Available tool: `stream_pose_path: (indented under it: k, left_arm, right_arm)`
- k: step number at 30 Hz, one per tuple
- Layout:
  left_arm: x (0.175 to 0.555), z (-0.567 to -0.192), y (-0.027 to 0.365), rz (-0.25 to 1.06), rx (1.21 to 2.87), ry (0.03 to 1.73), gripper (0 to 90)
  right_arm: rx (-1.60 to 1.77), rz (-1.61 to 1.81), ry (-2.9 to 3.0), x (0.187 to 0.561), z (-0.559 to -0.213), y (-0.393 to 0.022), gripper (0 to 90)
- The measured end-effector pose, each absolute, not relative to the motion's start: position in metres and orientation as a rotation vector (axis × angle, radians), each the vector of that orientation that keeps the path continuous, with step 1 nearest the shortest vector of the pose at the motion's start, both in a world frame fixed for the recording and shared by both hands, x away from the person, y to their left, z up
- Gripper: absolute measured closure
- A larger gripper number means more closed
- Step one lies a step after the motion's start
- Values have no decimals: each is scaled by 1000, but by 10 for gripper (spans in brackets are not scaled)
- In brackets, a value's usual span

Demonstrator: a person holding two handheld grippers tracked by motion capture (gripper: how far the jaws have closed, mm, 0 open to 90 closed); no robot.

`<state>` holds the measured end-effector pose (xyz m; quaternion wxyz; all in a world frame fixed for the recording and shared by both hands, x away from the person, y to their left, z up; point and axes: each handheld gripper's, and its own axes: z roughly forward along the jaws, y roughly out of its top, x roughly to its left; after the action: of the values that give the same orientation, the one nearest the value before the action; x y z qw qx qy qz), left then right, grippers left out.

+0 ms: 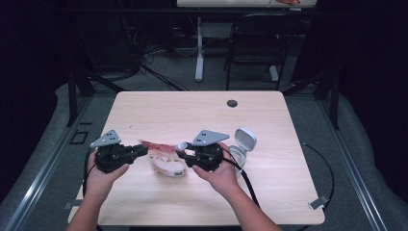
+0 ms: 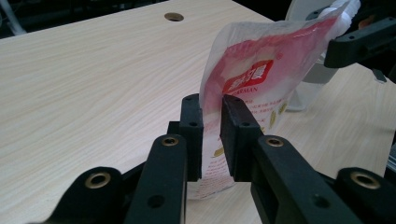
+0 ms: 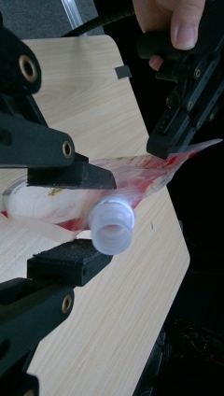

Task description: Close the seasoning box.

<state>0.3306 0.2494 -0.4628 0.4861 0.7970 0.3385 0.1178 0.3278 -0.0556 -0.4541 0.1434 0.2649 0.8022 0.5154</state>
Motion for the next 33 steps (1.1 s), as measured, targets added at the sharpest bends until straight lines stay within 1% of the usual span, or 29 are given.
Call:
stream_pose_path:
  k: [8,11,27,33]
  left_arm:
    - [327,-461,245,302,1961,818,857]
    - [326,-461,241,306,1964,814,863]
    - [326,-461,197,255,1986,745,865]
    - [328,-462,189,231,1980,736,853]
  right_arm:
    - [789,1498,2319,327,-452,-58,652]
    - [788,1491,2319,325,-452,-61,651]
    - [837,1502,2280,317,-451,-108,639]
    - [854,1502,2280,318,-452,-120,631]
